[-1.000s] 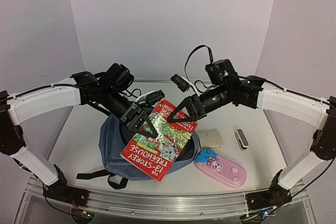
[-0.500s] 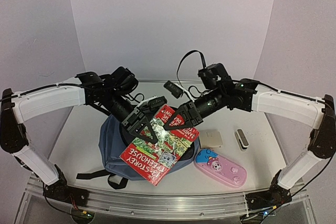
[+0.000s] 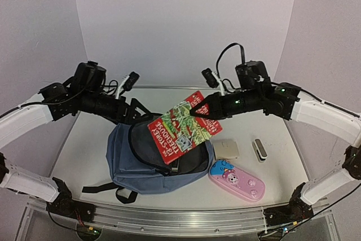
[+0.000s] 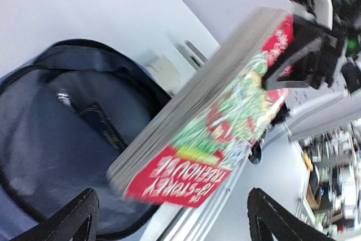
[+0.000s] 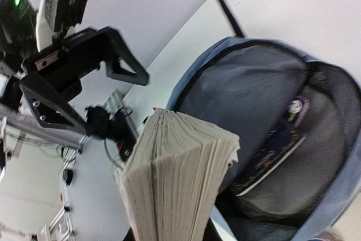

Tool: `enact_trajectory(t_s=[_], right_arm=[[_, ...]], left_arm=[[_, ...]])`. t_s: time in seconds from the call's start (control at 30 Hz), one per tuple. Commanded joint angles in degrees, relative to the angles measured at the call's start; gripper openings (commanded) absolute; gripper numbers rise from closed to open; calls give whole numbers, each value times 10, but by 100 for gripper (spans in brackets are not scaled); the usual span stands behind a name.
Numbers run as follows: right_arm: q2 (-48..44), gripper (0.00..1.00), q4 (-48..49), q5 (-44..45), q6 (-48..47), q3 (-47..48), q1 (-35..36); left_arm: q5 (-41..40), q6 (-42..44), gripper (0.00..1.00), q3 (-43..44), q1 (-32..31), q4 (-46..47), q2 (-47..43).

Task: Pack the student bag
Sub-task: Pick up the book from the center of the board.

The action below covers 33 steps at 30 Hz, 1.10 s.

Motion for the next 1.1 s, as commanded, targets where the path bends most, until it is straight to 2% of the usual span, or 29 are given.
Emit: enact_trajectory(t_s=[0.0, 0.17, 0.33, 0.6, 0.87, 1.07], right_arm=[[-72, 0, 56, 169, 67, -19, -21], [-120, 0, 101, 228, 94, -79, -72], [-140, 0, 154, 172, 134, -139, -147], [-152, 0, 172, 152, 146, -177, -162], [-165, 0, 182, 137, 152, -178, -163], [-165, 0, 182, 124, 154, -178, -163]], left_arm=[[-77, -112, 93, -57, 92, 63, -37], [-65, -183, 94, -122, 151, 101, -31], [-55, -262, 95, -231, 184, 218, -47], [24, -360, 94, -328, 186, 393, -20], [99, -368, 93, -331, 185, 429, 38], [134, -368, 79, -322, 181, 460, 70]])
